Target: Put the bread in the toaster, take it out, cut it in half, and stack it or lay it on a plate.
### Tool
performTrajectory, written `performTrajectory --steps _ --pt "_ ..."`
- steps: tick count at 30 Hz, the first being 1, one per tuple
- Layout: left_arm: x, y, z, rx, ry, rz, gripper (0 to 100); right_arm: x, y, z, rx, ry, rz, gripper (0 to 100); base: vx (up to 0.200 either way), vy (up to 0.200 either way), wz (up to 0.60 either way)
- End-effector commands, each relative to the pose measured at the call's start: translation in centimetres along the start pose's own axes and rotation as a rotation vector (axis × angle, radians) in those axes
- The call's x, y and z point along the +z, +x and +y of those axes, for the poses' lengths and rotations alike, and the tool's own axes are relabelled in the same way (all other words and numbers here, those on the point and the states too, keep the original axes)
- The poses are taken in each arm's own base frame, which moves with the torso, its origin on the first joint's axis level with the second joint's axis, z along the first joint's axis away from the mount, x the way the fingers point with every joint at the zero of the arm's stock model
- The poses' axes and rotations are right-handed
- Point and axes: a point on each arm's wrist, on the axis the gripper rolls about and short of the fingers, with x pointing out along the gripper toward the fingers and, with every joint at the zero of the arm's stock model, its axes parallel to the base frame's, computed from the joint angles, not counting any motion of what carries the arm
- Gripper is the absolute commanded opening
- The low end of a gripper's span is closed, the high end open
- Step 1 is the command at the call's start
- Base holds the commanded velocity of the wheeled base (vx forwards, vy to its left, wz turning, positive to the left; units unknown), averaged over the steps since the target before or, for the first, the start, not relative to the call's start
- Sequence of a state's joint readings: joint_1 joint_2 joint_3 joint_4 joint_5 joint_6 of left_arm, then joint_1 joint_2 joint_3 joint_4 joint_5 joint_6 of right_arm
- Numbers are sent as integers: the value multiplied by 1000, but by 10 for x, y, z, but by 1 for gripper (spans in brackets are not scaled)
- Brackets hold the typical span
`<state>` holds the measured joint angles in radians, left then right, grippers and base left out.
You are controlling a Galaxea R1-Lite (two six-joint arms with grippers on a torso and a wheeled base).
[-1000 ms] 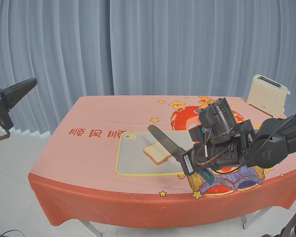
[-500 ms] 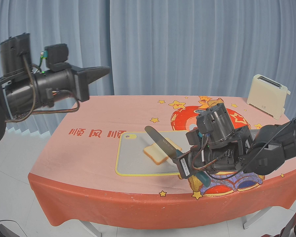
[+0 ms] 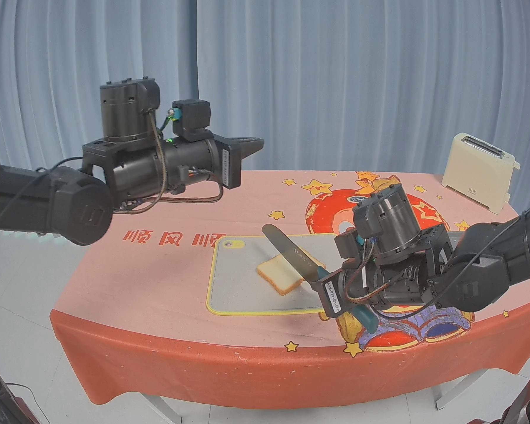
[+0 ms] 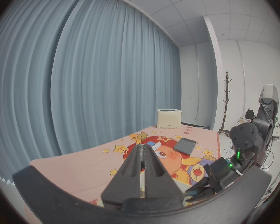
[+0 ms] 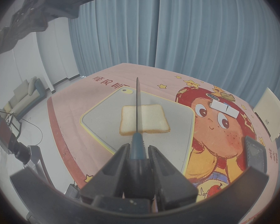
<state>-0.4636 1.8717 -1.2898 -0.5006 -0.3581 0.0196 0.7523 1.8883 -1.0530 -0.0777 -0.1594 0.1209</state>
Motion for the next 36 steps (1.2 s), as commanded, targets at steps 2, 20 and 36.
performTrajectory --steps 2,20,36 --pt "-49 41 11 -26 -23 59 0 1 -1 -1 0 3 -4 0 0 0 0" --pt "-109 74 5 -63 -31 127 0 -1 1 -1 0 0 13 0 0 0 0" --pt "-126 76 1 -72 -46 173 0 0 3 0 3 4 8 0 0 0 0"
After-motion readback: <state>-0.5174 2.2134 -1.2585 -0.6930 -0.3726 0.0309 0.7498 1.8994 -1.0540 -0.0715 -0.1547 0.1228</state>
